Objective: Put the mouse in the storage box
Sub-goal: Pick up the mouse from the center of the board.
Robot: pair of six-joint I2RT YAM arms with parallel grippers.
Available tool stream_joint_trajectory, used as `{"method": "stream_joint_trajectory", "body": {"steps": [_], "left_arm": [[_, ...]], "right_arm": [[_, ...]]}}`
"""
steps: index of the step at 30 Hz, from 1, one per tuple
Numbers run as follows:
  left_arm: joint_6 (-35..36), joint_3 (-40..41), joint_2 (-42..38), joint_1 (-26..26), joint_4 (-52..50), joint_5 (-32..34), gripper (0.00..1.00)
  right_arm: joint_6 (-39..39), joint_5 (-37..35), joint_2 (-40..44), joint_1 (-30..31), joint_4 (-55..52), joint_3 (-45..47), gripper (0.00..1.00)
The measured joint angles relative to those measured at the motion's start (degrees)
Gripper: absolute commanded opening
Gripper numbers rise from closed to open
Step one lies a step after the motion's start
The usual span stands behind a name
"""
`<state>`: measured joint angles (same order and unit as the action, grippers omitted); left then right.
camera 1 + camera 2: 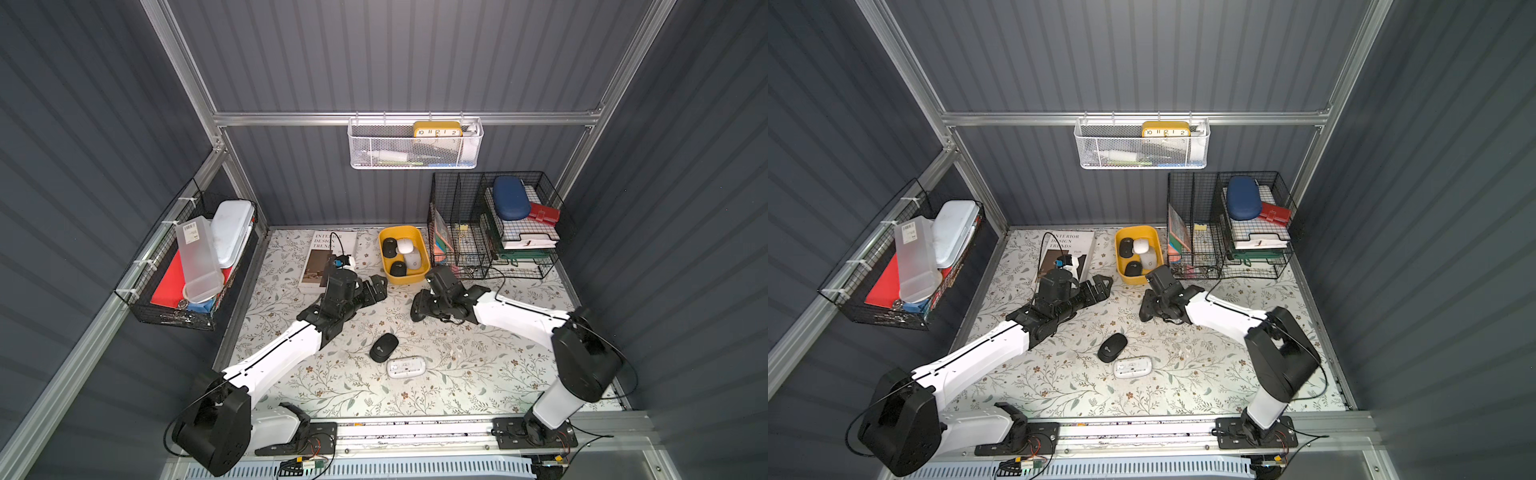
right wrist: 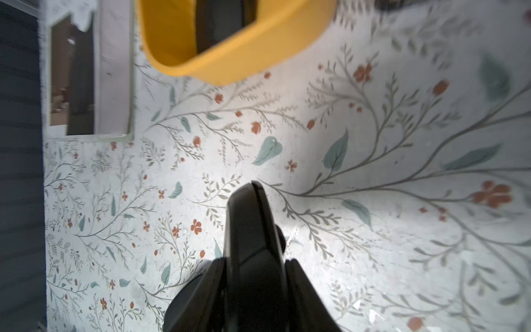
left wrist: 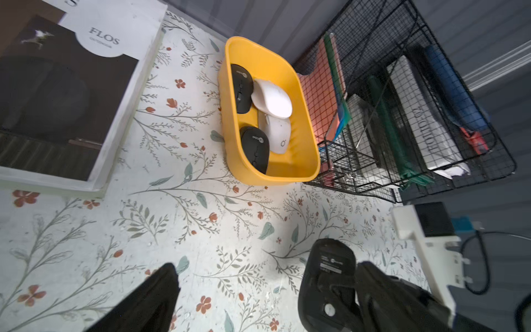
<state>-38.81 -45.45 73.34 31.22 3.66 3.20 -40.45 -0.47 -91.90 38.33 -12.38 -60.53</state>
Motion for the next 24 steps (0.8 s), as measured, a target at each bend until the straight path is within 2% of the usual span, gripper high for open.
{"method": "stream_joint_trajectory", "body": {"steps": [4,8,17,24], "left_arm": [[-0.63,-0.37,0.22,-0.66,0.13,-1.57,0.99],[-1.44,-1.03,-0.13,-2.93,0.13,-1.64,0.99],[-3.1,-0.92,-9.01,-5.75,-0.42,1.88,0.99],[-3.17,-0.66,-9.62,-6.14,-0.76,3.45,0.99]], "right_arm": [[8.46,-4.92,3.26,-0.02,0.59,-1.92,0.21],[17.53,-10.91,-0.13,-0.02,-1.25,-9.53,0.22],[38.77,-25.0,-22.01,0.22,-5.68,-37.97,0.21],[52.22,-34.38,-34.56,1.22,-8.81,-45.9,0.21]]}}
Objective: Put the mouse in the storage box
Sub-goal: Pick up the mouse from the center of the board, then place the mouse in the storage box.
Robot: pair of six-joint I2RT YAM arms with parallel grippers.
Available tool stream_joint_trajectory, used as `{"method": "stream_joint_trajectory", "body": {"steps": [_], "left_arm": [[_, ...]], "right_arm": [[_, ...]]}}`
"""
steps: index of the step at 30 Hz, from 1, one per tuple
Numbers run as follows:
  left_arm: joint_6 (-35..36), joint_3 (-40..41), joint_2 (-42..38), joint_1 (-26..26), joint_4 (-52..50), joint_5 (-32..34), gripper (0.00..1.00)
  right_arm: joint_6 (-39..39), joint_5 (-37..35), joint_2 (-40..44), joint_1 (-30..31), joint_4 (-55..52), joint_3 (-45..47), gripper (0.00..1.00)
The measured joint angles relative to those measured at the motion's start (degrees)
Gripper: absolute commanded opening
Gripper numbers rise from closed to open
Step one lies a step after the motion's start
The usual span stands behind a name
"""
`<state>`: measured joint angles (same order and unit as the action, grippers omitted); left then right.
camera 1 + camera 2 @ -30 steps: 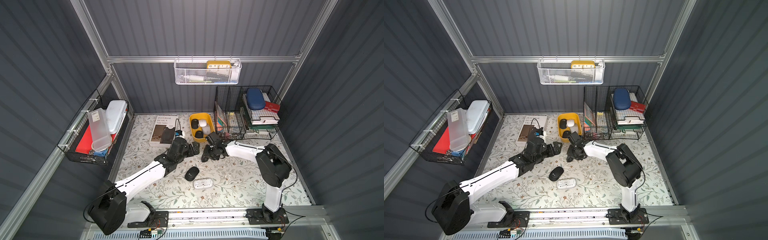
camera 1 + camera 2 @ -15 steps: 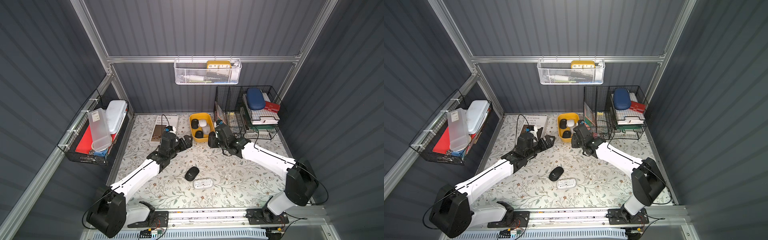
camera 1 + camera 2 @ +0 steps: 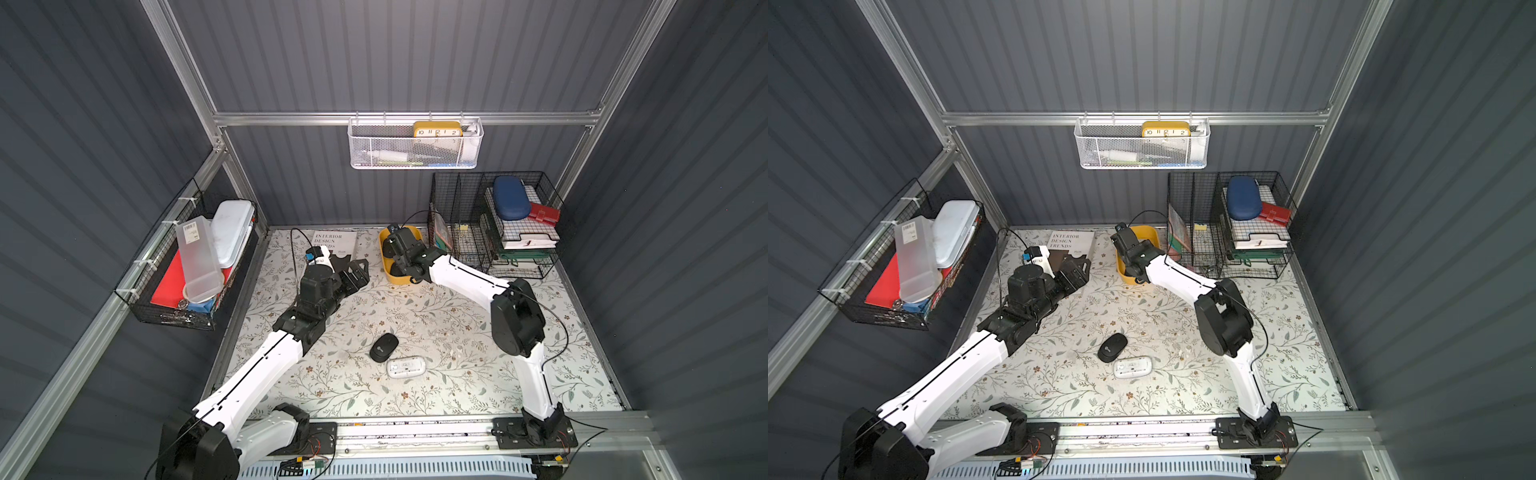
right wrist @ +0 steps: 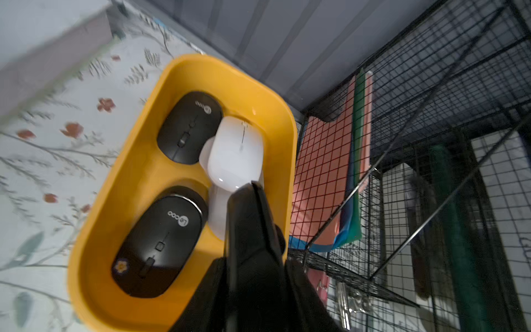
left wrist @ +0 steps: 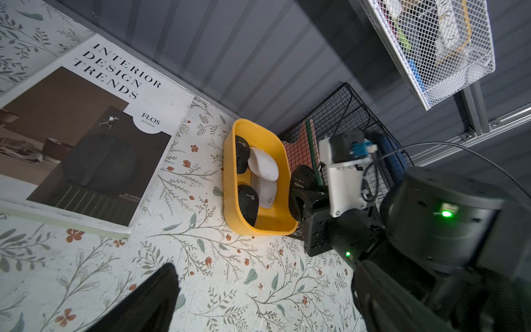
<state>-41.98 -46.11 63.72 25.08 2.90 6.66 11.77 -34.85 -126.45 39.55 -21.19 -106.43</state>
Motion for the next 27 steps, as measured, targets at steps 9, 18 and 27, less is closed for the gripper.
{"method": "stream_joint_trajectory", "body": {"steps": [9,18,27], "left_arm": [[0.04,0.15,0.9,-0.37,-0.22,0.52,0.99],[0.04,0.52,0.87,-0.44,-0.37,0.92,0.99],[0.07,0.76,0.81,-0.74,-0.85,1.55,0.99]], "right_arm": [[9.44,-6.38,-4.92,0.31,0.74,-0.22,0.23],[13.77,-9.4,-10.91,0.2,3.21,-4.83,0.31],[13.44,-9.68,-11.63,0.17,3.41,-6.58,0.62]]}}
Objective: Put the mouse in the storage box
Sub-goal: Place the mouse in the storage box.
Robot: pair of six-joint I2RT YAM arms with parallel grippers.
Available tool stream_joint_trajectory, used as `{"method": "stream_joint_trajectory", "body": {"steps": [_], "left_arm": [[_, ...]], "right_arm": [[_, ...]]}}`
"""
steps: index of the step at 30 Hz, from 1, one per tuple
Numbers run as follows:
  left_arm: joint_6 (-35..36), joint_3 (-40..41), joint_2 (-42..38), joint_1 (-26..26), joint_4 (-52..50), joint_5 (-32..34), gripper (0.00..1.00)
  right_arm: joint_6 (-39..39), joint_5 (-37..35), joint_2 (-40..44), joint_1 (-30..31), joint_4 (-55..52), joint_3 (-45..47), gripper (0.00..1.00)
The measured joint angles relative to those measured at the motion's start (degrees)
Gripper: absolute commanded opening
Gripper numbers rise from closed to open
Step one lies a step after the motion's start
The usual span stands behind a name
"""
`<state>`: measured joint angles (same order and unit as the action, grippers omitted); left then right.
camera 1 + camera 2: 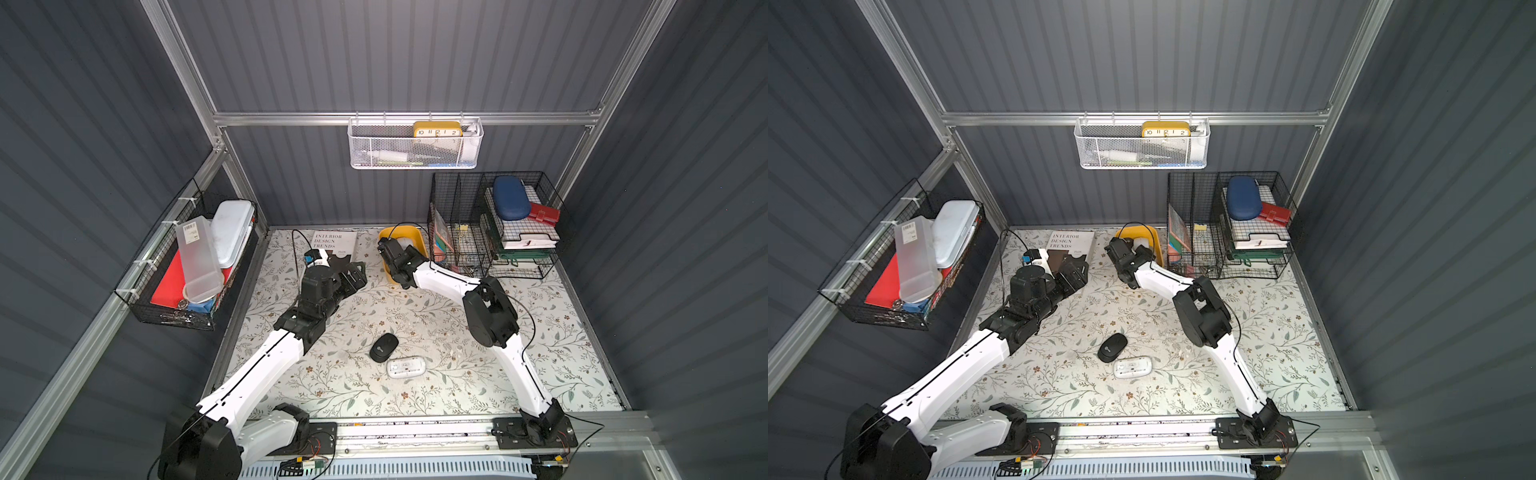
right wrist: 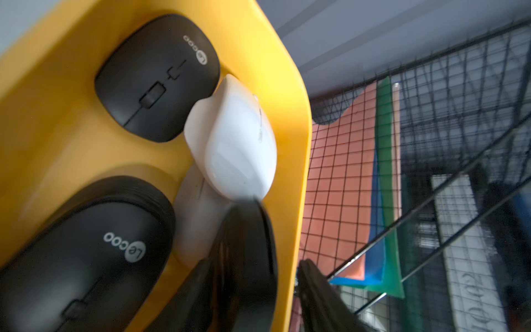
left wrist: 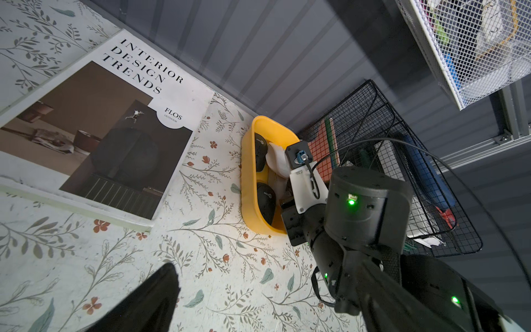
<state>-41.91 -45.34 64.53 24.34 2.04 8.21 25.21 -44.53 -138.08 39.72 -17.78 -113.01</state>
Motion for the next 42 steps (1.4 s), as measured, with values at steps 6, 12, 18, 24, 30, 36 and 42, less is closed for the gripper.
{"method": "stream_joint_trajectory", "body": {"steps": [6,12,18,24,30,36,42], "left_arm": [[0.02,0.0,0.0,-0.02,-0.15,0.66,0.99],[0.04,0.0,0.02,-0.02,-0.2,0.83,0.99],[0.92,-0.13,1.36,-0.11,-0.37,0.31,0.99],[1.97,-2.21,5.9,-0.31,-3.1,-3.39,0.99],[2.95,-9.03,14.88,0.07,-8.83,-7.08,0.99],[2.27,-13.16,22.27,6.88,-16.09,-6.95,0.99],[0.31,-16.55,24.15,13.97,-25.03,-4.87,0.99]], "right_arm": [[-4.28,4.04,0.63,-0.13,-4.07,-1.22,0.65],[-10.21,10.54,3.28,-0.13,-10.03,-1.2,0.67],[-17.57,14.82,11.74,-0.15,-13.6,0.28,0.7],[-26.12,18.64,27.98,-0.57,-13.33,11.93,0.71],[-36.04,24.06,39.85,-1.51,-13.22,28.26,0.71],[-44.54,31.5,46.03,-3.02,-13.97,40.98,0.71],[-50.12,38.6,52.43,-3.02,-14.05,50.14,0.71]]}}
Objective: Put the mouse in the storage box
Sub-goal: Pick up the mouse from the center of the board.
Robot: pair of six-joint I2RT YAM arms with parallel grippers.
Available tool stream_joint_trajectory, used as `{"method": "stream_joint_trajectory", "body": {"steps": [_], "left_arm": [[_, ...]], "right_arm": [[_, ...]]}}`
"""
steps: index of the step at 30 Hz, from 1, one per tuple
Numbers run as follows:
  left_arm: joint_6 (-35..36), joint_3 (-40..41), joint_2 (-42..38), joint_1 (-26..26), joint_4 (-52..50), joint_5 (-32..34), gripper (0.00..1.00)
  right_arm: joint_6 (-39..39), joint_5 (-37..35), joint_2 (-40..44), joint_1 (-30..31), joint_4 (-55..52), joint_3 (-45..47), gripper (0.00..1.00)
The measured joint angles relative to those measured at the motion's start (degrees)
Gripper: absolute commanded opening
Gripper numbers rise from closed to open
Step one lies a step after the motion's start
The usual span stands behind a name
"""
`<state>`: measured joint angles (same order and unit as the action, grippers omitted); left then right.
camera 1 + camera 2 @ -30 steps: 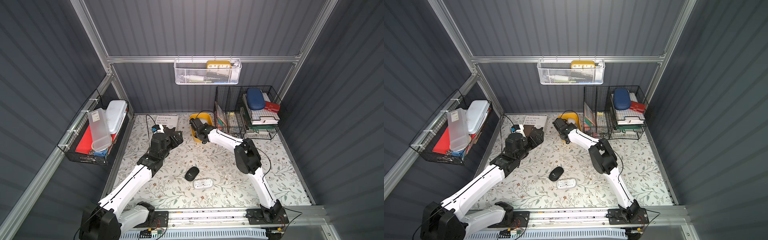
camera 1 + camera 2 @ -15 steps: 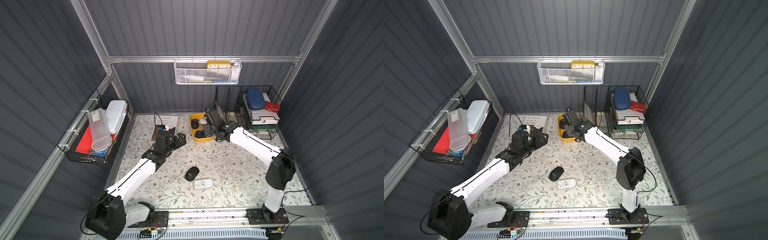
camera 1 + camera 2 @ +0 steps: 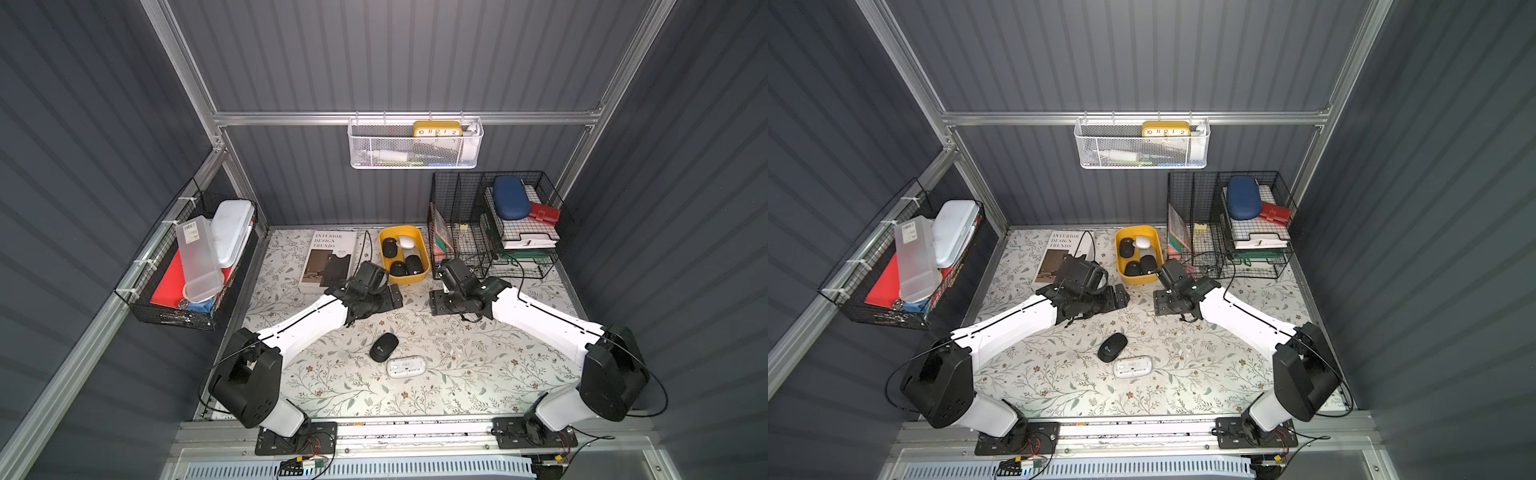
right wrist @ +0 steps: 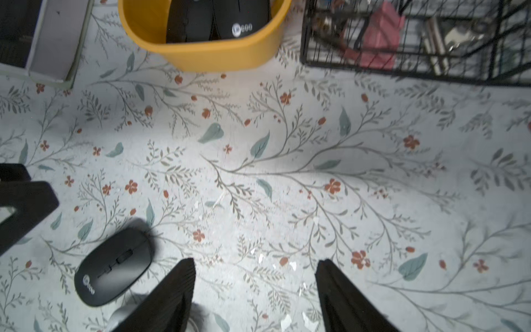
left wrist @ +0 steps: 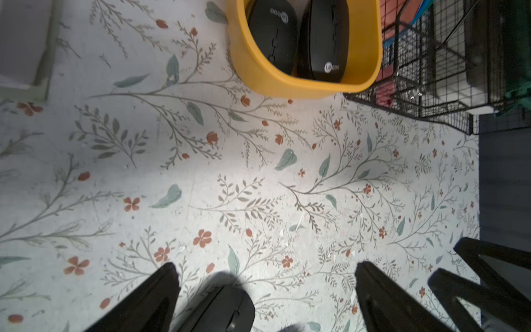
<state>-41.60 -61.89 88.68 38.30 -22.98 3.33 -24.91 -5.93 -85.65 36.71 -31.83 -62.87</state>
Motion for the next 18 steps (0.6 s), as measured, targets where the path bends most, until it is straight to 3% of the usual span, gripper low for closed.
{"method": "stream_joint_trajectory", "body": {"steps": [5,9,18], "left_arm": [[-3.06,-3.1,1.84,6.38,-8.55,3.87,0.99],[-3.41,-3.74,2.73,7.67,-13.62,4.87,0.99],[-0.72,-6.86,13.44,13.31,-20.46,6.95,0.99]], "right_arm": [[-2.4,1.55,2.89,-0.02,0.15,5.35,0.72],[-3.63,3.61,4.33,-0.04,1.25,6.01,0.72],[-5.4,5.38,6.43,-0.04,5.05,8.48,0.72]]}}
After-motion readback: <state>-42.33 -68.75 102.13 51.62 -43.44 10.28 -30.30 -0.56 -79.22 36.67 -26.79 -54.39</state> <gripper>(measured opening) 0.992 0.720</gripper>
